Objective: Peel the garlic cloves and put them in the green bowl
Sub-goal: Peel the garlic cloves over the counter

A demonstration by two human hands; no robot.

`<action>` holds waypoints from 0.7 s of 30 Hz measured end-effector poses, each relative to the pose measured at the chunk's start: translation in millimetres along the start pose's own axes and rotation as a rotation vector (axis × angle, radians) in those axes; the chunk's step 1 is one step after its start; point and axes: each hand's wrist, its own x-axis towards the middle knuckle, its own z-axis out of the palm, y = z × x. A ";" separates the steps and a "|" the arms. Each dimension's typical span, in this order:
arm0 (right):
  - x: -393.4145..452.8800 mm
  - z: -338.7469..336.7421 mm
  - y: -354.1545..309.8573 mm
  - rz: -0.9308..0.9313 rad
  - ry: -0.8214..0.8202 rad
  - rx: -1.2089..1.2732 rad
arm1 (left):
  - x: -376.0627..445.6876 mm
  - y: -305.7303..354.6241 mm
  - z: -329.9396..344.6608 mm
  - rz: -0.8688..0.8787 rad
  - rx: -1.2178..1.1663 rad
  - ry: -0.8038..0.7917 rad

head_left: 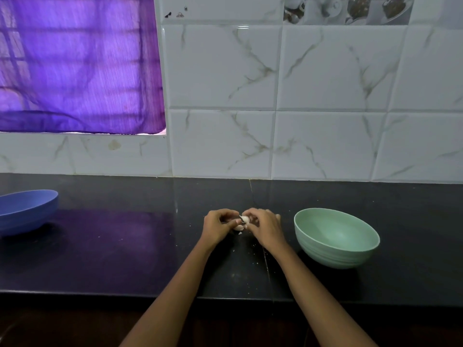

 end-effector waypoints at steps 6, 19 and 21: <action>-0.4 -5.2 -7.6 -0.030 0.067 0.388 | -0.5 2.2 -0.1 0.035 -0.077 -0.054; -2.6 -10.3 -12.9 -0.065 0.092 0.593 | -6.8 12.7 0.1 -0.048 -0.329 -0.104; -2.3 -9.7 -12.5 -0.070 0.113 0.608 | -6.4 13.0 0.3 -0.068 -0.362 -0.139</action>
